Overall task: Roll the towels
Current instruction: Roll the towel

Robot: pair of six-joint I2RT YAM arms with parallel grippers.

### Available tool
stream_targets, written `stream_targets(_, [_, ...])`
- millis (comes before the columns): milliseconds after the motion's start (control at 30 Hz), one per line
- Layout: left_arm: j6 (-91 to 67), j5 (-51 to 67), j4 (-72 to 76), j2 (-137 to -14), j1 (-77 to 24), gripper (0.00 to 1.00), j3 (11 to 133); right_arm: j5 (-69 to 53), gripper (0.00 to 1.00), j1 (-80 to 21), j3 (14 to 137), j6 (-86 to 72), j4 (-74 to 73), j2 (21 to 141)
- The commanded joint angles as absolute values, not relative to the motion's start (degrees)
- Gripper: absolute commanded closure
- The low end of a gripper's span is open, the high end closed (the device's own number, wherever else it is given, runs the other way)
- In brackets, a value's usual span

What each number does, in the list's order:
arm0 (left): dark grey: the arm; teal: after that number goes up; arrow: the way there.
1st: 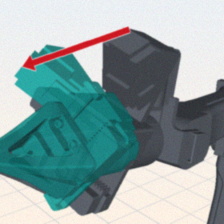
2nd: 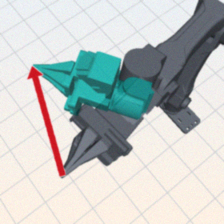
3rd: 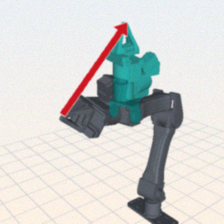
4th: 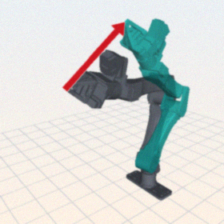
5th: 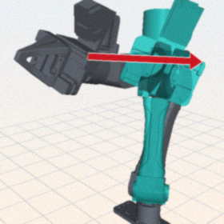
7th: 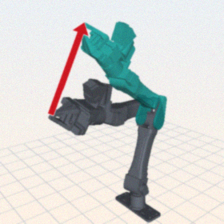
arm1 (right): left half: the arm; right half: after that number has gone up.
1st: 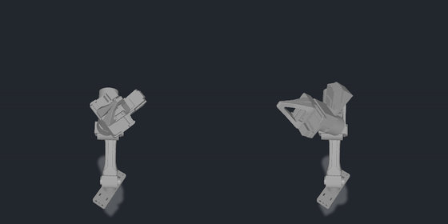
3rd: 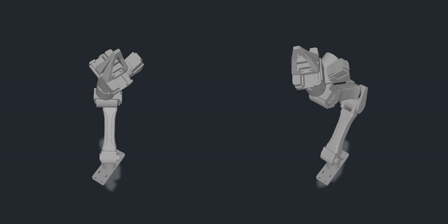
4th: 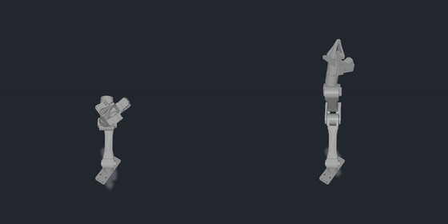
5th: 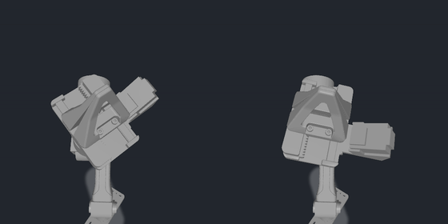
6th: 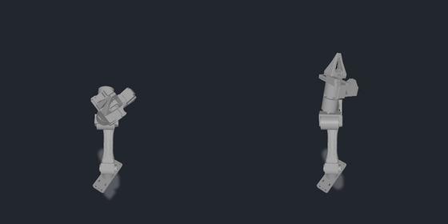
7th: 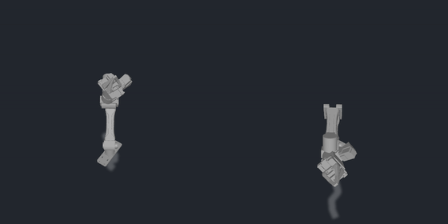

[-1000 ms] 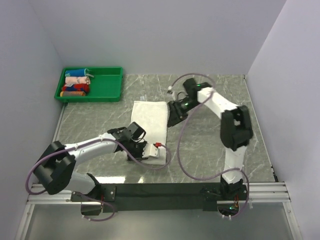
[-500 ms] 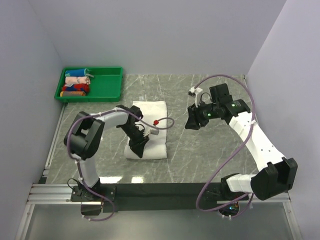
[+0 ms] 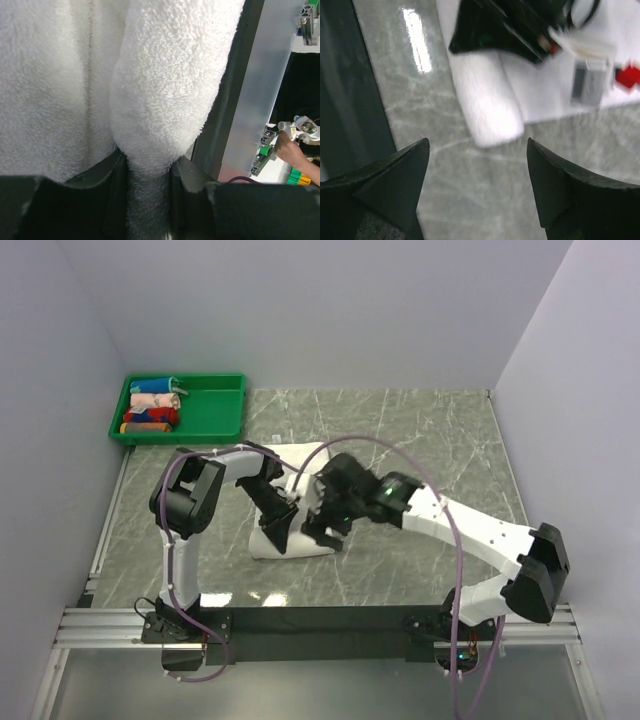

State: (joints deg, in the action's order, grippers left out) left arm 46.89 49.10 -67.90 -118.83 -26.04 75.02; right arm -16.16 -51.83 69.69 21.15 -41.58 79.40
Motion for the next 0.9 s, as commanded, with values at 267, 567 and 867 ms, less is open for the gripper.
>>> stream_targets(267, [50.0,35.1,-59.0,-125.9,-26.3,0.91,72.8,3.2,0.14,-64.9,62.2,27.9,-12.6,92.4])
stream_targets(567, [49.5,35.2,-58.2,-124.5,-23.8,0.77,73.3,-6.4,0.62,-64.8,56.2,29.7,-12.6,97.0])
stream_targets(867, [46.6,43.3,-59.8,-114.6,-14.0,0.51,77.3,-21.0,1.0,-62.1,60.4,25.8,-26.1,102.0])
